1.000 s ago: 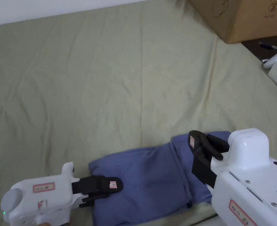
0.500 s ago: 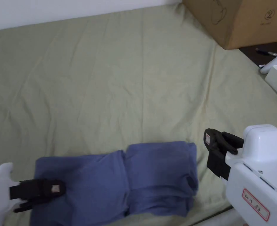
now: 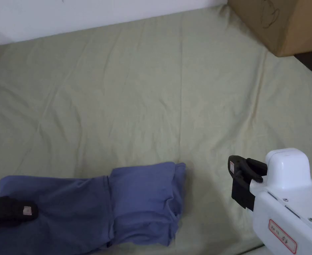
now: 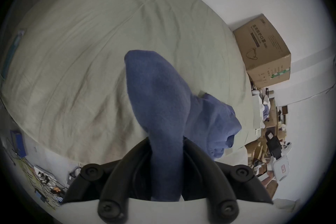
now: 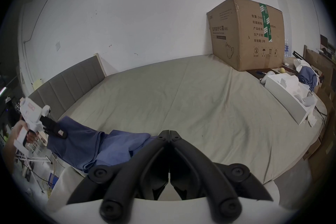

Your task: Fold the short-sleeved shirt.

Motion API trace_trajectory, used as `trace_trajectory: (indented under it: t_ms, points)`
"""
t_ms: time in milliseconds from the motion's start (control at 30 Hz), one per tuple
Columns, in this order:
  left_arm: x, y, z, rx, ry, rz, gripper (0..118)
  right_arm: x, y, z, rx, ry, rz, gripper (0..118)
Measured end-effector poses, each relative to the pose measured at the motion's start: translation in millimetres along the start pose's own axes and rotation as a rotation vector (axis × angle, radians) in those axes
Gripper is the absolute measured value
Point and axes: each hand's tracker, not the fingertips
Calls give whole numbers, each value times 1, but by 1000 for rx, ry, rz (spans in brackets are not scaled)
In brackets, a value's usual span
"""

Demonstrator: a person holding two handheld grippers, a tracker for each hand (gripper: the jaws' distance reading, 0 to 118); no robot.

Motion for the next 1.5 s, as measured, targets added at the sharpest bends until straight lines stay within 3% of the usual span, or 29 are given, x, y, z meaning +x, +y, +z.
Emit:
trace_trajectory:
  t_ms: [133, 267, 367, 500, 600, 667, 700, 733, 767, 800, 900, 1000, 1067, 1100, 1200, 1233, 1333, 1500]
  points:
    - [70, -1, 11, 11, -43, 6, 11, 12, -2, 2, -4, 7, -42, 0]
    - [145, -10, -4, -14, -54, -220, 11, 31, -2, 8, 19, 27, -149, 0]
    - [181, -14, -40, -74, -118, -272, 11, 45, -2, 14, 26, 20, -178, 0]
    - [213, -21, -112, -168, -75, -217, 11, 60, -1, 25, 51, 2, -187, 0]
    - [225, -28, -155, -225, -48, -281, 13, 73, 0, 41, 107, 41, -282, 0]
    - [228, -31, -169, -242, -57, -258, 33, 77, 1, 46, 94, 30, -268, 0]
    - [229, -32, -171, -258, -96, -241, 52, 79, 0, 48, 94, 8, -256, 0]
    - [230, -33, -168, -266, -138, -239, 78, 81, -1, 49, 98, -6, -248, 0]
    - [231, -31, -163, -262, -171, -231, 94, 84, -3, 50, 95, -9, -253, 0]
    - [231, -31, -157, -257, -201, -240, 103, 86, -3, 50, 92, -8, -265, 0]
    - [229, -27, -123, -183, -256, -254, 106, 92, -7, 48, 94, 7, -330, 0]
    - [208, -19, -99, -77, -234, -211, 106, 91, -8, 44, 90, 19, -342, 0]
    - [194, -16, -91, -47, -190, -153, 104, 87, -8, 41, 81, 27, -330, 0]
    - [184, -15, -91, -49, -157, -116, 97, 84, -8, 39, 76, 33, -322, 0]
    - [170, -20, -99, -84, -105, -89, 21, 76, -8, 36, 63, 58, -308, 0]
    - [166, -25, -106, -90, -99, -101, 3, 74, -8, 35, 57, 66, -303, 0]
    - [164, -41, -129, -120, -30, -138, 3, 67, -8, 32, 39, 72, -276, 0]
    - [179, -57, -154, -178, -100, -182, 2, 67, -9, 30, 26, 70, -260, 0]
